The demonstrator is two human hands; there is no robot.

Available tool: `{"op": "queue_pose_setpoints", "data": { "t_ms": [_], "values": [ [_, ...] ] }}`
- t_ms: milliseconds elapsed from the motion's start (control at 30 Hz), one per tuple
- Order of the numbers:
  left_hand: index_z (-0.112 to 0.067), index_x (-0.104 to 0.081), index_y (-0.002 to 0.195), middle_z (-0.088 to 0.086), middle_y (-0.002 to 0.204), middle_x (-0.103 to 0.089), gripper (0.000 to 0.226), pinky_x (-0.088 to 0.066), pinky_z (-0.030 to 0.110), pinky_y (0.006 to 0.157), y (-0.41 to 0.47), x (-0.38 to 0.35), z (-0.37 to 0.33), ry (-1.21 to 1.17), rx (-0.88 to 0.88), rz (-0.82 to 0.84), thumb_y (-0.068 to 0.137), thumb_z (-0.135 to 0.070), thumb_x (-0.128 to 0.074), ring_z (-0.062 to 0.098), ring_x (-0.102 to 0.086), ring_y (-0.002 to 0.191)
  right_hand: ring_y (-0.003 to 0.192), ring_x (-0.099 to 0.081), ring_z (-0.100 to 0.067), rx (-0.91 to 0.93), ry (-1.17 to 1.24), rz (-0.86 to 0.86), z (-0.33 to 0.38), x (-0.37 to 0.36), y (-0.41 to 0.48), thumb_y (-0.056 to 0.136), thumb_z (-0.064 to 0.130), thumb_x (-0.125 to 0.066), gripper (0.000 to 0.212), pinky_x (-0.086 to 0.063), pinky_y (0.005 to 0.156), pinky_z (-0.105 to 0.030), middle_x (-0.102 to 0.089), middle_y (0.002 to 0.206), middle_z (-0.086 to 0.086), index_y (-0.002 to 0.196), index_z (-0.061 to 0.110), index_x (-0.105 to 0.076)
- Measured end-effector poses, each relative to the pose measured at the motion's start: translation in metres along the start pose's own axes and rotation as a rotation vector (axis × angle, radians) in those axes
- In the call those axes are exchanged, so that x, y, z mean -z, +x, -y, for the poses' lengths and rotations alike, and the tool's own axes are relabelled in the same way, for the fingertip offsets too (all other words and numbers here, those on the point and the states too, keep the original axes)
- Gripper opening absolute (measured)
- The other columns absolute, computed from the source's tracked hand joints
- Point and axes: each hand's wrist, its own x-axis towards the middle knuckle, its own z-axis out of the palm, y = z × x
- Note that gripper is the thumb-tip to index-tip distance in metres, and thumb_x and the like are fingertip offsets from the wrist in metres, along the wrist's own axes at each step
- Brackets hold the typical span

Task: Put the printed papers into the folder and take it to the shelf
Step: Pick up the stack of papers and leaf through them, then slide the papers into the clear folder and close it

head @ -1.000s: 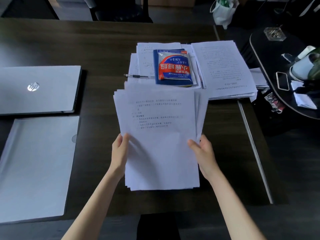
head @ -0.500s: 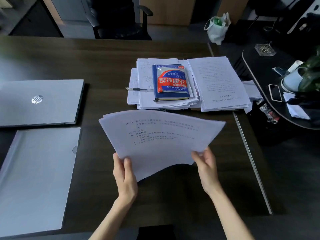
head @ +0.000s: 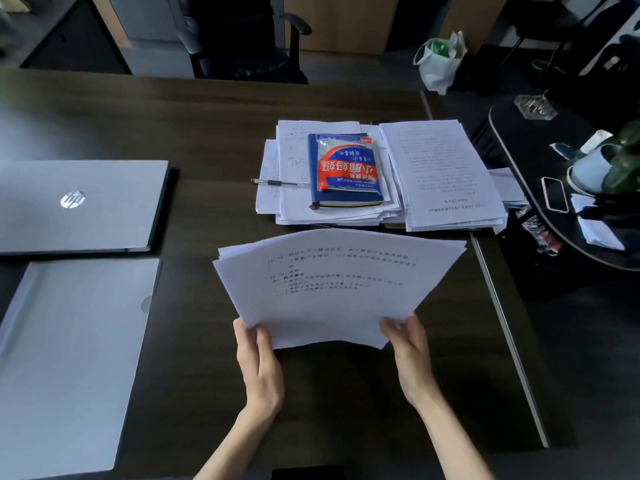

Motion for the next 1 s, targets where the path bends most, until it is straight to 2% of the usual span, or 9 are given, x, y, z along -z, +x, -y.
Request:
{"op": "queue_pose_setpoints", "data": {
  "t_ms": [133,233,333,400,500,600,700,833,1000],
  "values": [
    [-0.035,-0.041,0.078,-0.008,0.073,-0.042,0.027,-0.035,0.008,0.06,0.006,-0.006,-0.002,0.018,0.049,-0.068,0.094,-0.016,-0.03,-0.006,-0.041,0.062,0.096,-0.064,-0.002,0.018,-0.13,0.023,-0.001,-0.001,0.006,0.09,0.012,-0.051,0.023,-0.054,0.078,-0.017,-0.066,0.103,0.009,0.104,0.028,-0.057],
    [-0.024,-0.032,0.066,-0.003,0.064,-0.031,0.032,-0.027,0.016,0.052,0.018,-0.006,-0.01,0.081,0.096,-0.102,0.097,-0.015,-0.033,0.002,-0.031,0.054,0.083,-0.062,-0.034,0.0,-0.278,-0.04,0.004,-0.006,0.015,0.092,0.013,-0.047,0.014,-0.054,0.07,-0.033,-0.068,0.087,-0.011,0.087,0.008,-0.06],
    [-0.015,-0.035,0.063,-0.002,0.062,-0.033,0.033,-0.027,0.015,0.05,0.028,0.007,-0.016,0.142,0.15,-0.102,0.096,-0.015,-0.036,0.004,-0.029,0.052,0.06,-0.05,-0.018,0.007,-0.336,-0.039,0.008,-0.015,0.022,0.09,0.008,-0.046,0.019,-0.04,0.056,-0.018,-0.065,0.07,0.002,0.074,0.013,-0.056],
    [-0.004,-0.04,0.067,0.004,0.063,-0.036,0.032,-0.028,0.019,0.052,0.034,0.022,-0.019,0.176,0.218,-0.064,0.096,-0.018,-0.037,0.007,-0.03,0.056,0.07,-0.056,-0.017,-0.06,-0.344,0.003,0.008,-0.023,0.024,0.088,0.008,-0.045,0.017,-0.043,0.062,-0.027,-0.066,0.084,-0.005,0.081,0.014,-0.059],
    [-0.012,-0.037,0.06,0.0,0.06,-0.035,0.035,-0.025,0.027,0.053,0.046,0.052,-0.018,0.232,0.324,-0.04,0.094,-0.021,-0.036,0.013,-0.028,0.057,0.087,-0.065,-0.02,-0.178,-0.342,0.068,0.003,-0.04,0.023,0.087,0.009,-0.044,0.023,-0.052,0.077,-0.037,-0.07,0.097,-0.004,0.093,0.019,-0.063],
    [-0.013,-0.062,0.093,0.005,0.093,-0.063,0.024,-0.047,0.033,0.075,0.061,0.091,-0.008,0.451,0.318,-0.005,0.094,-0.022,-0.039,0.02,-0.056,0.085,0.095,-0.065,-0.024,-0.254,-0.37,0.092,-0.002,-0.06,0.022,0.086,0.007,-0.042,0.028,-0.051,0.088,-0.044,-0.069,0.103,-0.006,0.104,0.015,-0.062],
    [-0.007,-0.042,0.131,0.022,0.135,-0.043,0.046,-0.03,0.048,0.104,0.079,0.138,0.015,0.855,0.388,0.039,0.09,-0.025,-0.051,0.039,-0.038,0.127,0.095,-0.064,-0.024,-0.313,-0.383,0.091,-0.008,-0.079,0.017,0.088,0.007,-0.043,0.025,-0.053,0.084,-0.042,-0.067,0.103,-0.008,0.105,0.014,-0.06],
    [-0.015,-0.011,0.145,0.024,0.154,-0.007,0.087,-0.009,0.062,0.11,0.097,0.191,0.044,1.121,0.508,0.214,0.08,-0.043,-0.061,0.045,-0.004,0.141,0.092,-0.065,-0.021,-0.351,-0.361,0.067,-0.016,-0.108,0.006,0.087,0.006,-0.044,0.026,-0.052,0.074,-0.033,-0.068,0.098,-0.003,0.103,0.018,-0.061],
    [-0.022,0.005,0.147,0.018,0.157,0.008,0.102,-0.01,0.068,0.107,0.11,0.219,0.062,1.184,0.498,0.425,0.076,-0.056,-0.059,0.046,0.01,0.141,0.087,-0.067,-0.015,-0.353,-0.328,-0.011,-0.029,-0.146,-0.018,0.086,0.007,-0.046,0.027,-0.051,0.066,-0.028,-0.071,0.092,0.003,0.098,0.023,-0.064]
  ]
}}
